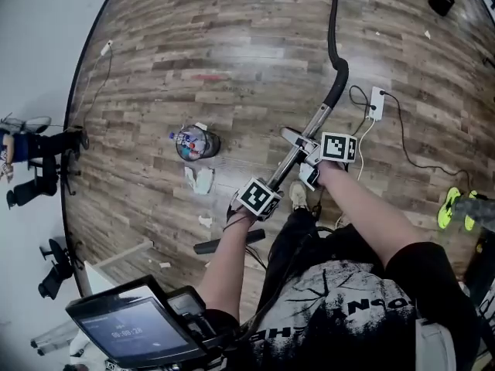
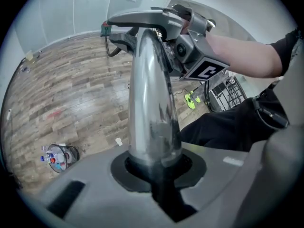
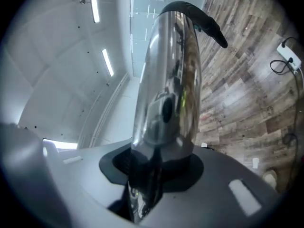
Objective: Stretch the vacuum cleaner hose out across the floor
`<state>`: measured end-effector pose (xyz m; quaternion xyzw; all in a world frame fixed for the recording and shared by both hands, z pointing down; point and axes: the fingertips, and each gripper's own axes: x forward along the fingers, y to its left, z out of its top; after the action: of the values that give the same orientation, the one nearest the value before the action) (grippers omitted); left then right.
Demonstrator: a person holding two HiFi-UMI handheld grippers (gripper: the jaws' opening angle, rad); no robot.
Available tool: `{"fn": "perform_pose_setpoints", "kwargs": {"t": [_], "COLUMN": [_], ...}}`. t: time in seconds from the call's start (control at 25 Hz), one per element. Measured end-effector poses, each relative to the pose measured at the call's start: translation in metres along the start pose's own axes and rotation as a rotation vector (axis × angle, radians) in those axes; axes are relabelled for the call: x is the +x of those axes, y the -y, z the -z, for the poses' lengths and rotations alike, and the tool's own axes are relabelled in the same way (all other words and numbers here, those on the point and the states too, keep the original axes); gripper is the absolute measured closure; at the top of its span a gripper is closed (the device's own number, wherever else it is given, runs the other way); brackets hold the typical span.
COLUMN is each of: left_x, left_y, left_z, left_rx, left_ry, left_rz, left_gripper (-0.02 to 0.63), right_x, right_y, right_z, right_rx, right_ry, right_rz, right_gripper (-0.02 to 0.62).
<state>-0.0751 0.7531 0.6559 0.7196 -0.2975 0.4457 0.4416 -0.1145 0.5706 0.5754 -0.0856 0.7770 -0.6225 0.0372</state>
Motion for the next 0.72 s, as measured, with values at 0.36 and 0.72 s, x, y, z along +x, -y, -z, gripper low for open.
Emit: {"fn": "perform_pose_setpoints", "kwargs": {"t": [0.36, 0.72], "left_x": [0.044, 0.101], "left_y": [0.041, 0.002], "left_z": [0.009, 0.028], "left_rx": [-0.103, -0.206], "left_ry": [-0.068, -0.103], "left_rz": [0.029, 0.055], "left_gripper": [0.535, 0.534], "right_x": [-0.075, -0.13], "right_y": [0.049, 0.111], "right_z": [0.028, 0.012], "right_rx": [0.039, 0.009], "right_ry": [-0.204, -0.215], "right_rz": [0.193, 0.284], "right_gripper": [0.39, 0.427]}}
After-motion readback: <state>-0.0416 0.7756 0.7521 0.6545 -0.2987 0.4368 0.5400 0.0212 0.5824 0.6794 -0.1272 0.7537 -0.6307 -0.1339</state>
